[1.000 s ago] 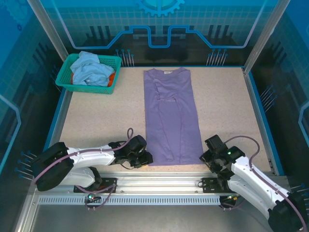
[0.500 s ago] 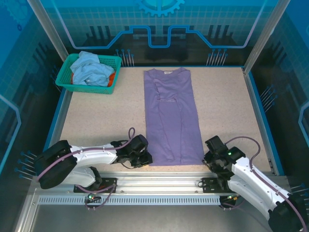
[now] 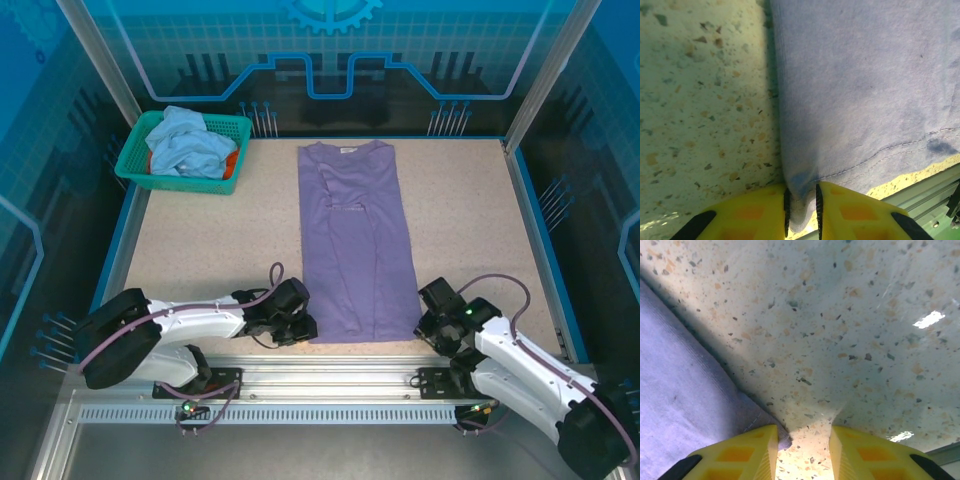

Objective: Fold and stack the t-shirts

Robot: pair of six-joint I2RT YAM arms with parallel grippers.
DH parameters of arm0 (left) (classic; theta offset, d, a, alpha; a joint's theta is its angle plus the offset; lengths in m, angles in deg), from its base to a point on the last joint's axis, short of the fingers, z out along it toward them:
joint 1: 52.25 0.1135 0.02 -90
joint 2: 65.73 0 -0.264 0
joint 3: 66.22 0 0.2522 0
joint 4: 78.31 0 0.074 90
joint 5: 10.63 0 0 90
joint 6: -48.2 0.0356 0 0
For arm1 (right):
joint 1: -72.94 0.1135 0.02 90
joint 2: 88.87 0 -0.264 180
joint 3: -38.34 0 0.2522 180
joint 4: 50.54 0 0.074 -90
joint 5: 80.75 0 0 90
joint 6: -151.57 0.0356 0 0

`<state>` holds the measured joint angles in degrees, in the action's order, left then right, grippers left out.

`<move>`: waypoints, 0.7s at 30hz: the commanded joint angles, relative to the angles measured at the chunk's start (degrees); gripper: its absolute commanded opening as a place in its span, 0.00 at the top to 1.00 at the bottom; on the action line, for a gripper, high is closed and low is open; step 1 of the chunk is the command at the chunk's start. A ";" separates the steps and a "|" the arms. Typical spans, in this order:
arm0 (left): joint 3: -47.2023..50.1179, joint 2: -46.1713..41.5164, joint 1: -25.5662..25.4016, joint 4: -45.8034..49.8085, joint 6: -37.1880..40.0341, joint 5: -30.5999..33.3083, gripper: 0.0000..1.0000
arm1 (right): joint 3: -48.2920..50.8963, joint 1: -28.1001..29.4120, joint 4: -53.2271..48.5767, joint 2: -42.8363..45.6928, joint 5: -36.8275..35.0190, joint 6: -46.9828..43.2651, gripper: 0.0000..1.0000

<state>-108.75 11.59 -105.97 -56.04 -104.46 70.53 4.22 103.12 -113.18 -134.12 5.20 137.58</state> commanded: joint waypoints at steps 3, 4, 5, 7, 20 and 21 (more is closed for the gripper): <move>-0.38 0.75 -0.08 2.18 1.67 3.45 0.76 | -1.90 3.01 2.58 2.41 -2.32 1.06 0.66; -0.24 0.52 -0.08 2.28 1.69 3.47 0.77 | -2.31 3.21 0.81 3.39 -2.93 1.40 0.66; -0.19 0.38 -0.08 2.37 1.83 3.56 0.78 | -2.52 3.31 -0.22 4.35 -3.24 1.62 0.67; -0.14 -0.10 -0.08 2.64 1.83 3.80 0.79 | -2.48 3.31 -0.95 5.95 -3.35 1.69 0.66; 0.12 -2.02 -0.07 3.66 2.00 4.19 0.76 | -3.62 3.42 -2.36 2.84 -3.93 0.94 0.66; 0.12 -1.85 -0.08 3.23 1.88 4.12 0.76 | -3.16 3.39 -2.13 2.51 -3.81 1.16 0.66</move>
<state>-108.75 10.50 -106.05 -54.68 -103.61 72.50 0.57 105.70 -113.81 -131.26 3.01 137.84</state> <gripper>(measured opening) 0.245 0.337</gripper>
